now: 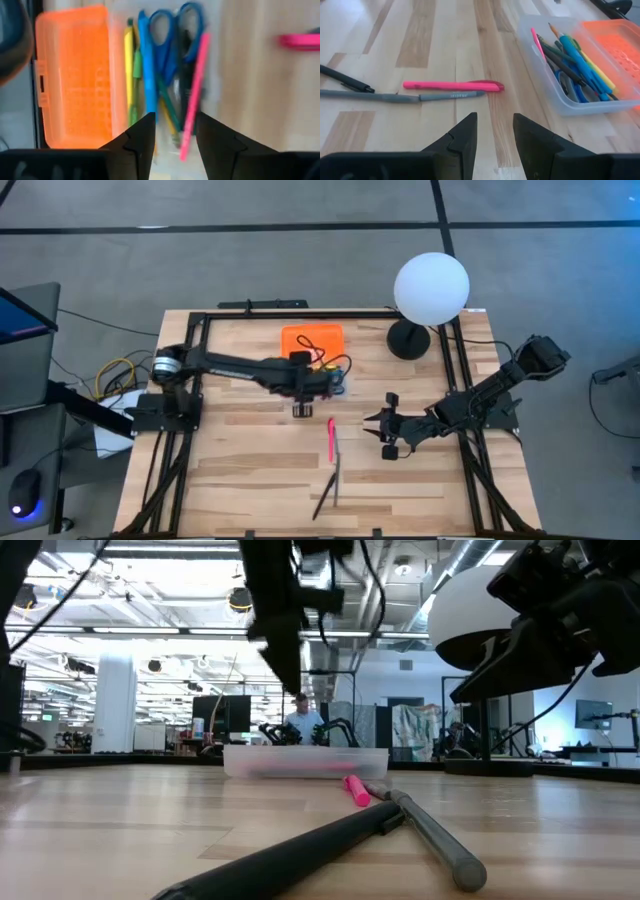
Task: Pick & place school supplies into a supply box
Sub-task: Put the pink pen into the supply box
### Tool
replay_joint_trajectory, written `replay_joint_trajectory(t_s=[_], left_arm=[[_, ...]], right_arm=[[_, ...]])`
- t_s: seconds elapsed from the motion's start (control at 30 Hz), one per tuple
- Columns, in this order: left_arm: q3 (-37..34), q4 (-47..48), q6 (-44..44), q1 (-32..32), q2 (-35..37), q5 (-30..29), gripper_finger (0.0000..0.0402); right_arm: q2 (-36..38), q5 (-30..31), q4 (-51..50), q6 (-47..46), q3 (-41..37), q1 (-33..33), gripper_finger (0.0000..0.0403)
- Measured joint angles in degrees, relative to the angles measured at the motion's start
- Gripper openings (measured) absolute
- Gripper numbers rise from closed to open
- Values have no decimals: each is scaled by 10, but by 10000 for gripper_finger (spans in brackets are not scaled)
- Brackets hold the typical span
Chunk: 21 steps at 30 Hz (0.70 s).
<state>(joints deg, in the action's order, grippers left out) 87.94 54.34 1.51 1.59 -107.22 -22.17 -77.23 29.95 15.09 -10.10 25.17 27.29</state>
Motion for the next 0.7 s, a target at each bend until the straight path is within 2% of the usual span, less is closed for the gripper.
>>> replay_joint_trajectory(t_s=[0.1,0.23,0.4,0.57,0.7], left_arm=[[-15,1,-30,53,45,-23,128],[-72,-28,-86,137,100,-72,128],[-181,-110,-174,241,153,-184,128],[-283,-213,-267,325,173,-261,128],[-352,-299,-339,374,173,-310,127]], right_arm=[[0,0,10,4,0,0,122],[0,0,13,5,0,0,122],[-32,-6,78,43,-1,0,122],[-117,-99,223,154,10,-13,122],[-175,-158,227,220,62,-24,122]])
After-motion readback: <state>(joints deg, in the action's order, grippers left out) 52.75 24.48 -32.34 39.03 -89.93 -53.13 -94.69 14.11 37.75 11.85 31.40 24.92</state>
